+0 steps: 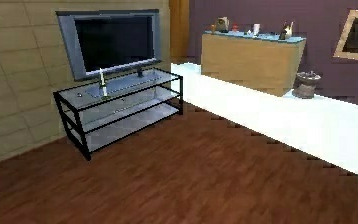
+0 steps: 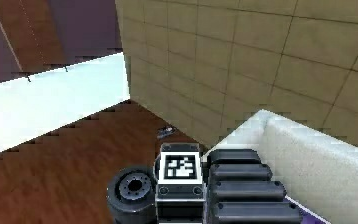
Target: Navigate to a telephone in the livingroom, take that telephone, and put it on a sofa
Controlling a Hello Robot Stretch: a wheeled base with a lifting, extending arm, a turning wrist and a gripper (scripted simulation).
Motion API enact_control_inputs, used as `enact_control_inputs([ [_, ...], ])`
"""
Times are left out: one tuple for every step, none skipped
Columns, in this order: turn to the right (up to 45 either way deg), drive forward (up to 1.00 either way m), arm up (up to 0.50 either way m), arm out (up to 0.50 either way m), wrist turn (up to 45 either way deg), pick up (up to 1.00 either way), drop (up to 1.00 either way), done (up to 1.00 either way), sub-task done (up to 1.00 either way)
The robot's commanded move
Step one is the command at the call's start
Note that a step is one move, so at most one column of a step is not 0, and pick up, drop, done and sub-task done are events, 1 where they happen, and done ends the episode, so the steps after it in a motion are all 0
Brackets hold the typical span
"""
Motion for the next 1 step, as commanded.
enact_control_inputs([
  [-42.0,0.00,0.00,0.00,0.0,0.00,0.00,0.00,0.00],
])
